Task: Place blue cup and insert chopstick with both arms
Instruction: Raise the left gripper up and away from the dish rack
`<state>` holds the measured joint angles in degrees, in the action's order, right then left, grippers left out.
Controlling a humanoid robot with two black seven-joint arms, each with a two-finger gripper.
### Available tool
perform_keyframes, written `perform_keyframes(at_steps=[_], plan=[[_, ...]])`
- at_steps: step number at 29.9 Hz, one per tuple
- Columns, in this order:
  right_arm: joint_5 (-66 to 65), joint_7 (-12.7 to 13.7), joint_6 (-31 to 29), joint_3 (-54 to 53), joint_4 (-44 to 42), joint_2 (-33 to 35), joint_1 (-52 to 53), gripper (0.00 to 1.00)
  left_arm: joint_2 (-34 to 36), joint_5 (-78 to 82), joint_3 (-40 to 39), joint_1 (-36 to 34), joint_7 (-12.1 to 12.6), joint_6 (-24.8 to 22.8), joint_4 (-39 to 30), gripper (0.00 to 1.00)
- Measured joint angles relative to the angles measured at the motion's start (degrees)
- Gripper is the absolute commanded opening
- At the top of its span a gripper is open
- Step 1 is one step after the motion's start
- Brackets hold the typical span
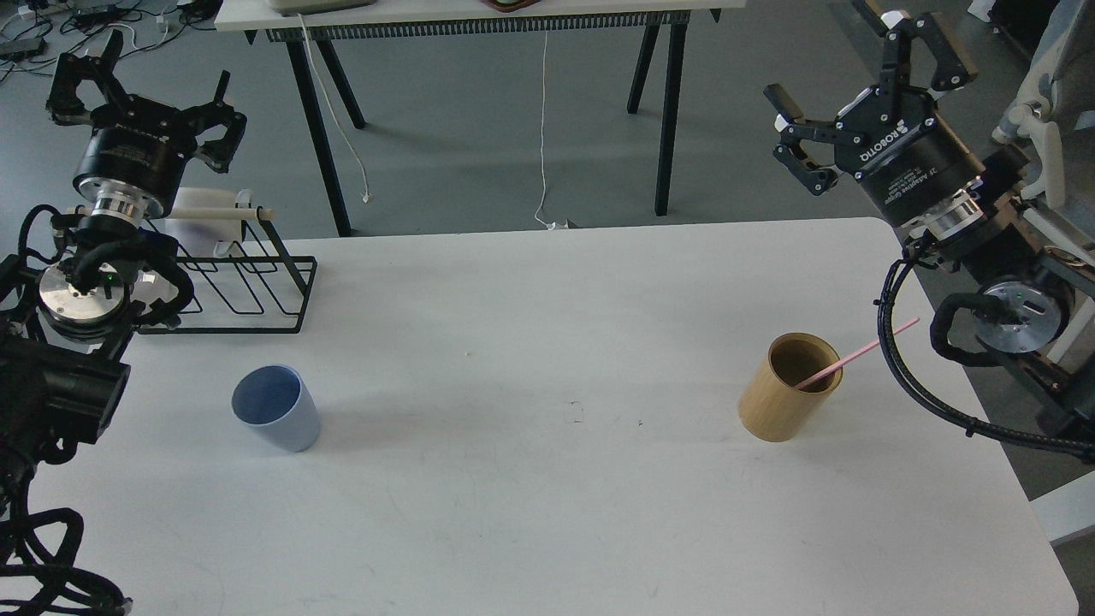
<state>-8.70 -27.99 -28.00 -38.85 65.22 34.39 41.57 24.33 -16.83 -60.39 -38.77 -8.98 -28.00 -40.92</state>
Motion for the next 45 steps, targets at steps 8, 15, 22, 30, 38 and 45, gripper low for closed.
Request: perform_keyframes(at_steps=[8,15,22,30,38,45], plan=[[0.0,0.0,0.0,0.0,0.0,0.0,0.1,1.00,-0.3,0.0,-0.2,-1.6,-7.0,0.0,1.7,1.00],[0.0,0.0,0.0,0.4,0.0,0.0,0.1,1.00,-0.2,-0.2,-0.6,-2.6,-7.3,0.0,2.5,1.00],[0.0,0.0,0.0,0.2,-0.2,0.0,0.0,1.00,6.7,10.8,1.7,-5.4,-7.0,0.0,-0.6,1.00],[-0.1,0.0,0.0,-0.1,-0.5,-0.1,-0.3,1.00,20.4,25.1,13.6,-8.4,-7.8,0.0,-23.3,0.98],[0.0,0.0,0.0,-0.4,-0.7,0.0,-0.9,1.00,35.2,30.7,30.1,-16.9,-12.4,0.0,-34.6,0.95],[0.0,0.0,0.0,-0.4,-0.8,-0.1,-1.1,1.00,48.5,33.2,31.5,-18.7,-18.0,0.0,-43.9,0.99]])
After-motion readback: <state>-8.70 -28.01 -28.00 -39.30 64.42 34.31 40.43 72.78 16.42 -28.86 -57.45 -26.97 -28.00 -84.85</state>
